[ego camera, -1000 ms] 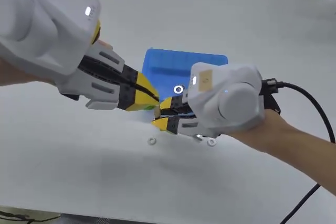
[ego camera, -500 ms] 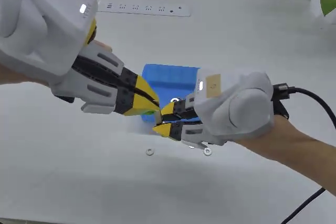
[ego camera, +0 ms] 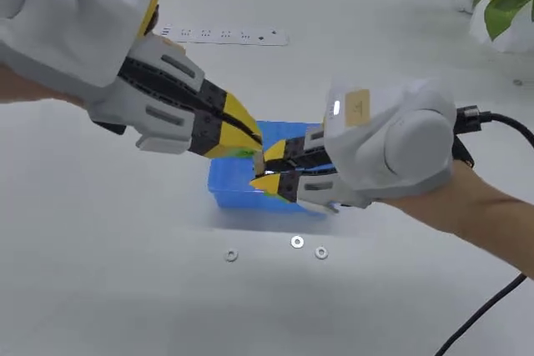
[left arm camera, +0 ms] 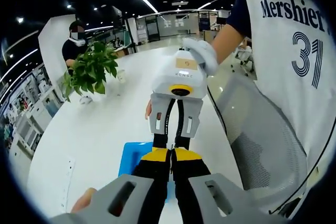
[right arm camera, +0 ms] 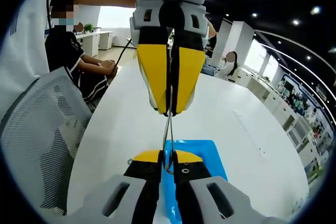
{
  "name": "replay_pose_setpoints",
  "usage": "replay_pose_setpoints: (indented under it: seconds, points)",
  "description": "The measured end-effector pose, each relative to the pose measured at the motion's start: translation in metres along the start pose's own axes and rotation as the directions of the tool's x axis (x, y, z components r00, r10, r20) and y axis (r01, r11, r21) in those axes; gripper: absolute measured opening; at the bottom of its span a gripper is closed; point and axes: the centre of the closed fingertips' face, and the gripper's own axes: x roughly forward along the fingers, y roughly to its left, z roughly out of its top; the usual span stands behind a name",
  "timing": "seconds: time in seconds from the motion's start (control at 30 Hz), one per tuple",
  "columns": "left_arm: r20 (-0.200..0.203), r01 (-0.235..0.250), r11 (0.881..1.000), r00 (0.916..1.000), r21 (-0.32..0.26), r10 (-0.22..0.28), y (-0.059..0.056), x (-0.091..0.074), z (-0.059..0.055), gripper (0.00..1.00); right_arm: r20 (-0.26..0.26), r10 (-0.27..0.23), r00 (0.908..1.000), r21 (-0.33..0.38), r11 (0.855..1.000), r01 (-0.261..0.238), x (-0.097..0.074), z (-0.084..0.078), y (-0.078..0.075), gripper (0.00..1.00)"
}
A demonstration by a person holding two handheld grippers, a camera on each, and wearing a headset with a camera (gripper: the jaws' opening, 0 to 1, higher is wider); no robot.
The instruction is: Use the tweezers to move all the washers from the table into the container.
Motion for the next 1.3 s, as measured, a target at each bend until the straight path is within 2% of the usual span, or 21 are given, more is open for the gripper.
replay_pose_setpoints:
  seconds: [0.3, 0.5, 0.77, 0.87, 0.97, 1.03, 1.1, 1.3]
  points:
    - [0.029, 0.001, 1.0, 0.9996, 0.03, -0.002, 0.024, 0.011, 0.01, 0.05, -0.018, -0.033, 0.9993, -0.004, 0.999, 0.033, -0.01, -0.011, -0.027, 0.09]
    - [0.039, 0.0, 0.999, 0.9993, 0.034, -0.001, 0.037, 0.023, 0.008, 0.05, -0.038, -0.027, 0.9989, -0.015, 1.0, 0.026, -0.009, -0.023, -0.04, 0.09]
    - [0.035, 0.007, 1.0, 0.9994, 0.009, -0.008, 0.053, 0.035, -0.012, 0.05, -0.061, -0.015, 0.998, 0.021, 1.0, 0.016, 0.003, -0.042, -0.046, 0.09]
    - [0.025, 0.015, 1.0, 0.9996, -0.009, -0.015, 0.053, 0.045, -0.019, 0.05, -0.063, 0.008, 0.998, 0.061, 0.998, -0.004, 0.009, -0.053, -0.045, 0.09]
    - [0.02, 0.031, 0.999, 0.9993, -0.033, -0.03, 0.054, 0.052, -0.027, 0.05, -0.081, 0.023, 0.9965, 0.062, 0.998, -0.018, 0.014, -0.062, -0.041, 0.09]
    - [0.01, 0.044, 0.998, 0.999, -0.048, -0.044, 0.055, 0.061, -0.038, 0.05, -0.097, 0.034, 0.9947, 0.07, 0.997, -0.028, 0.017, -0.07, -0.039, 0.09]
    - [0.008, 0.051, 0.997, 0.9987, -0.059, -0.051, 0.055, 0.065, -0.044, 0.05, -0.106, 0.041, 0.9935, 0.077, 0.997, -0.033, 0.021, -0.076, -0.037, 0.09]
    - [-0.005, 0.06, 0.996, 0.9982, -0.067, -0.06, 0.052, 0.072, -0.053, 0.05, -0.115, 0.06, 0.9915, 0.108, 0.993, -0.048, 0.027, -0.088, -0.032, 0.1]
